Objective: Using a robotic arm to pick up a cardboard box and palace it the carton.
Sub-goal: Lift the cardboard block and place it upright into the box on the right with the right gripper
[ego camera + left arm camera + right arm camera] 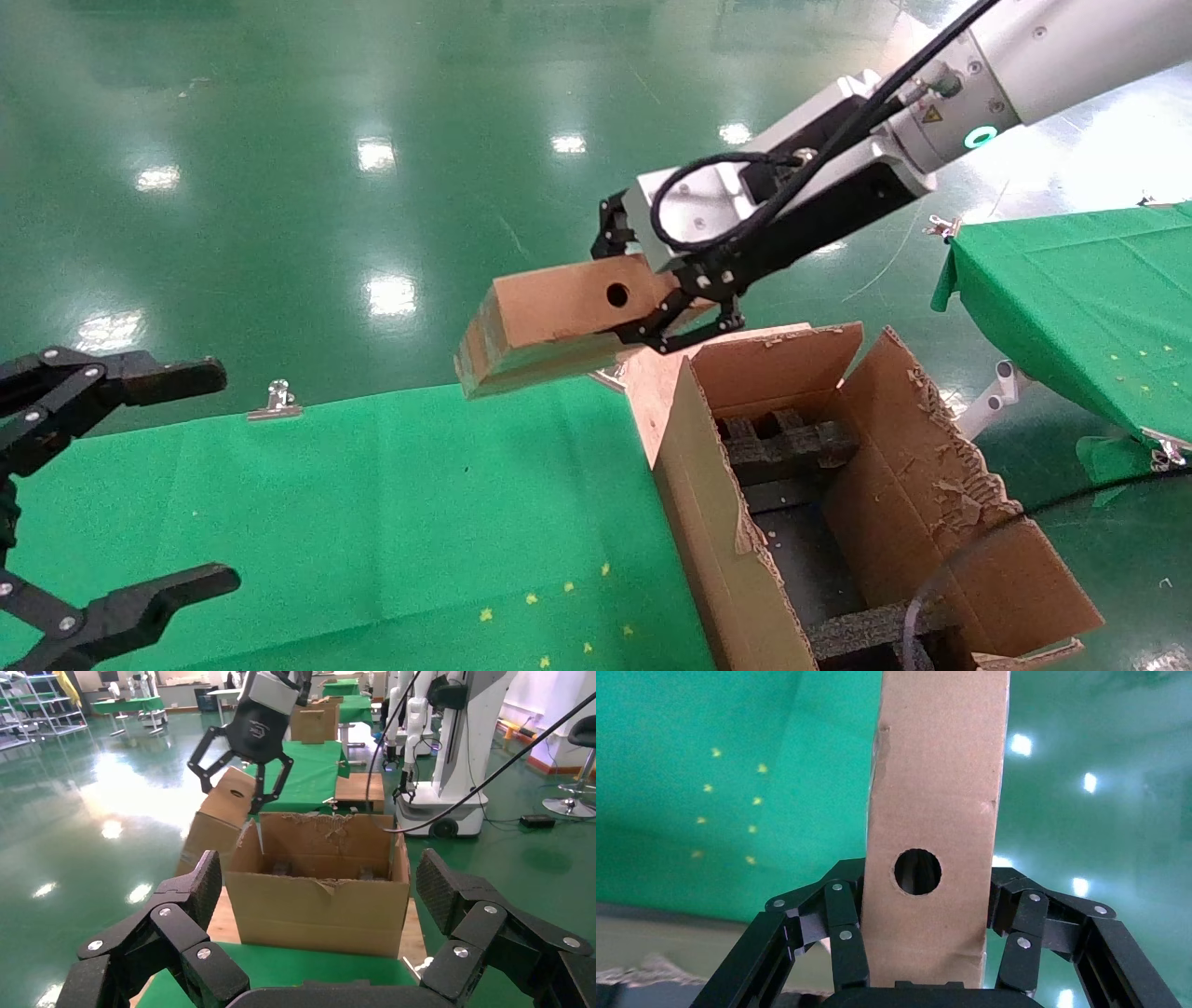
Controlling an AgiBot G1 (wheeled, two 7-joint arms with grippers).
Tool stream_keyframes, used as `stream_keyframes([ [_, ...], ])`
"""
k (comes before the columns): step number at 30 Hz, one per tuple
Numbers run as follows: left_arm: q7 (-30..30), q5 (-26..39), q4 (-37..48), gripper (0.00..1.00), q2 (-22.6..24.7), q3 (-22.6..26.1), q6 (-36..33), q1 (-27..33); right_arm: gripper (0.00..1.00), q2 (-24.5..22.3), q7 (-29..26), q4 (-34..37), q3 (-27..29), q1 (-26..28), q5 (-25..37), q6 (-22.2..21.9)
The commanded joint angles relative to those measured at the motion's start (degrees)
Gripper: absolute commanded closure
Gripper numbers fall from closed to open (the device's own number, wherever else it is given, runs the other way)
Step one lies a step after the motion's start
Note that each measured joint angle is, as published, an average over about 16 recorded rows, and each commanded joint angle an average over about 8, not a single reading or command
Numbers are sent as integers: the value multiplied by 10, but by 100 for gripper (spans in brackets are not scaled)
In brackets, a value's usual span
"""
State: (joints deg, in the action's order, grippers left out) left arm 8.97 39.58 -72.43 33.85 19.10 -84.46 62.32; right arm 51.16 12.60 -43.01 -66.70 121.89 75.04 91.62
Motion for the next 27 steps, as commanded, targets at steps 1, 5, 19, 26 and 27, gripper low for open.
stream_keyframes([
  [1, 0, 0, 0, 0, 0, 0, 0, 0, 100, -3, 5, 6, -22, 7, -15, 1],
  [5, 0, 0, 0, 0, 0, 0, 0, 0, 100, -33, 3, 15, -71, 36, -33, 2],
  [19, 0, 0, 0, 0, 0, 0, 0, 0, 100, -184, -6, 32, -254, 153, -34, -1],
  [26, 0, 0, 0, 0, 0, 0, 0, 0, 100, -219, 11, 73, -312, 165, -27, -7],
  [27, 0, 0, 0, 0, 0, 0, 0, 0, 100, -222, 12, 78, -316, 164, -30, -8],
])
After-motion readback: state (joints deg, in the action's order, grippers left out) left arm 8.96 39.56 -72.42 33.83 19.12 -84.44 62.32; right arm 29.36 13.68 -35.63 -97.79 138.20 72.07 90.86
